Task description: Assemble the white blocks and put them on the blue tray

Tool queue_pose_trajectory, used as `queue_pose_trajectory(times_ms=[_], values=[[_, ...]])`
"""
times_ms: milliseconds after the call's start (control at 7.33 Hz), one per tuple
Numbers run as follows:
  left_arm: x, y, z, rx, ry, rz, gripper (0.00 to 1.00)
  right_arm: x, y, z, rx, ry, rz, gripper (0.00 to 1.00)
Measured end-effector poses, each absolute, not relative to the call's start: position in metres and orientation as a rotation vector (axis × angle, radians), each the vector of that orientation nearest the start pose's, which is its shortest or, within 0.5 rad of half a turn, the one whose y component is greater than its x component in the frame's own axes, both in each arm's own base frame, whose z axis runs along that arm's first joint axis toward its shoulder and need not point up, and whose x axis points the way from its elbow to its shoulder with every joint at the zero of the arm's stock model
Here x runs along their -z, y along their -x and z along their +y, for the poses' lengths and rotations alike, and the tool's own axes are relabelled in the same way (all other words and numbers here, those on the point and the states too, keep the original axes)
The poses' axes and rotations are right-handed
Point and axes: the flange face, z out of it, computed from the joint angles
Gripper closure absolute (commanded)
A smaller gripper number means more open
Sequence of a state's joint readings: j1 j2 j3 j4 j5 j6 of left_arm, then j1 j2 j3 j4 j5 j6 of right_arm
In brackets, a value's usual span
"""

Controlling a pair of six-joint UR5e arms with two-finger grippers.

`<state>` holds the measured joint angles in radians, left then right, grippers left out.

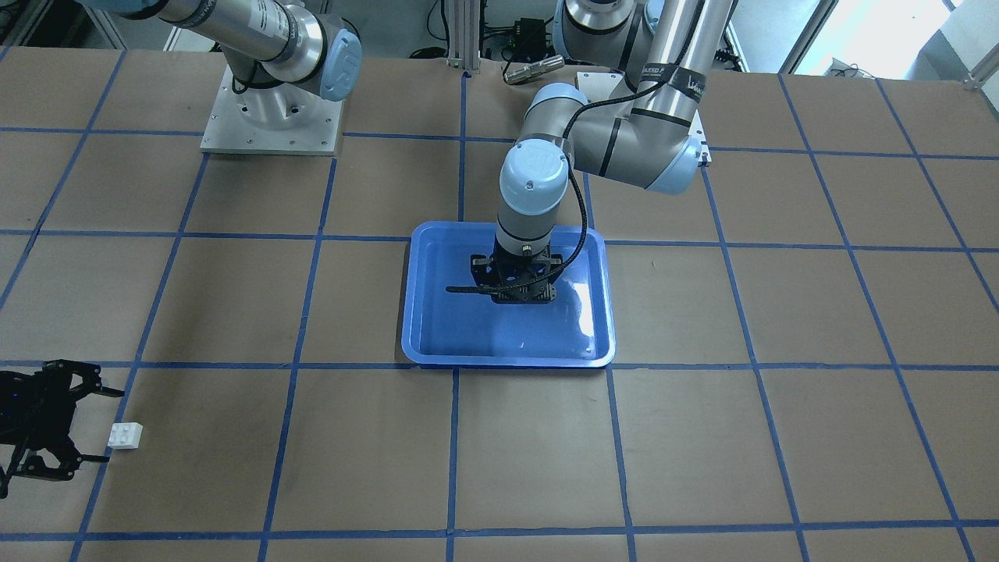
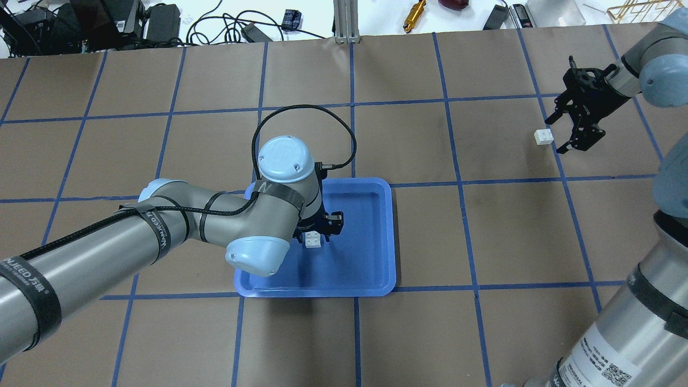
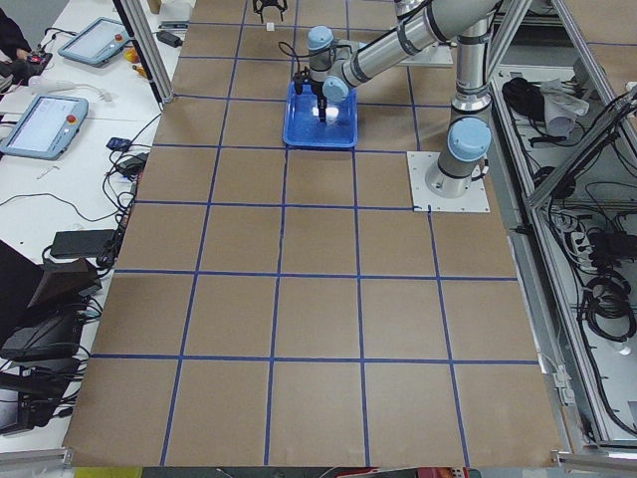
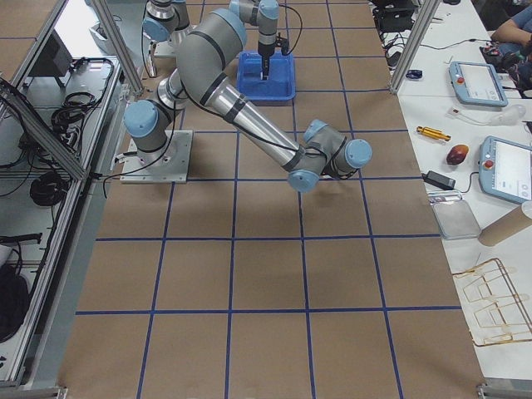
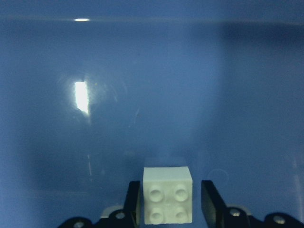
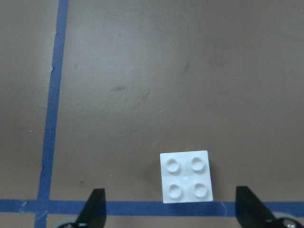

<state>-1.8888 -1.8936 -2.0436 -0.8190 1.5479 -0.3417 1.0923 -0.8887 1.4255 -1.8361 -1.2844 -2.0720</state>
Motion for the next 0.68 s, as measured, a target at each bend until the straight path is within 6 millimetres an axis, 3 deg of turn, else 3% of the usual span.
queue_pose_trajectory(times_ms=[136,409,545,682], values=[[-0.190,0.286,-0.442,-0.046,0.038,3.157,0.00,-0.172,0.168,-0.674,0.272,1.953,1.988,0.22],[-0.228,0.272,-0.469,0.064,0.033,3.177,0.00,-0.171,0.168,-0.674,0.269,1.949,1.988,0.38],[-0.248,0.257,-0.482,0.091,0.006,3.178,0.00,-0.170,0.168,-0.674,0.268,1.947,1.988,0.53],[-0.269,0.238,-0.493,0.094,-0.033,3.173,0.00,-0.169,0.168,-0.673,0.266,1.945,1.988,0.76]])
